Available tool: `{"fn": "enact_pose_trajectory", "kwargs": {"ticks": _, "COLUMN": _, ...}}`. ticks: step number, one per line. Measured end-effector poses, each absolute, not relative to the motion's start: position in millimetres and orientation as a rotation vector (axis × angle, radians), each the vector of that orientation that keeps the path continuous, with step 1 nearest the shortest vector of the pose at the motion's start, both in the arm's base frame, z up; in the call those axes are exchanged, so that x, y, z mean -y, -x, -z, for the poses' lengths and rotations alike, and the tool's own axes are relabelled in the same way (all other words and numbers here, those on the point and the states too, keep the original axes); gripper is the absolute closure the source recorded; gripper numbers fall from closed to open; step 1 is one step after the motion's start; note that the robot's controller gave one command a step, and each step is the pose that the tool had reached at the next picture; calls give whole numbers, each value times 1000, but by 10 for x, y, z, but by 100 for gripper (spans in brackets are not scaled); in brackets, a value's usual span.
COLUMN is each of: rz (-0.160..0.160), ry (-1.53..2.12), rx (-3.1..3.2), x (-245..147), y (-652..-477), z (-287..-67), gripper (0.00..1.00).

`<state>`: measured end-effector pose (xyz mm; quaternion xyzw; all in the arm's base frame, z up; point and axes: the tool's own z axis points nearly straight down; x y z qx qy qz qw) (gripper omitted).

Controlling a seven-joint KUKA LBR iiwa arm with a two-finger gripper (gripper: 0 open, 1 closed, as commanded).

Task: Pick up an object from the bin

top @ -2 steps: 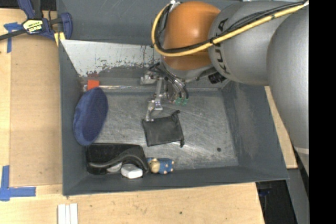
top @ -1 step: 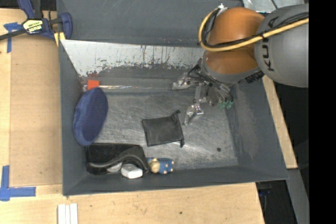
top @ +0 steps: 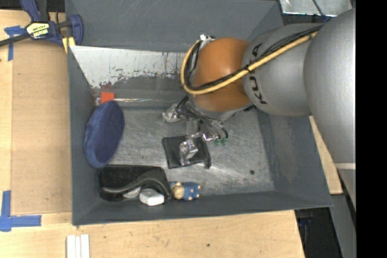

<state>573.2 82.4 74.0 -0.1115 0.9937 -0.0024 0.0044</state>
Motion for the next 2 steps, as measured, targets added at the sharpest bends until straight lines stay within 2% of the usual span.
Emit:
{"fn": "enact_pose_trajectory", "kwargs": {"ticks": 1, "rz": -4, "ry": 336, "rx": -3094, "x": -833, "y": -5783, "z": -791, "gripper": 100}}
{"fn": "enact_pose_trajectory", "kwargs": {"ticks": 2, "rz": 1, "ry": 341, "rx": -3109, "x": -726, "y": -6102, "z": -2448, "gripper": 100}}
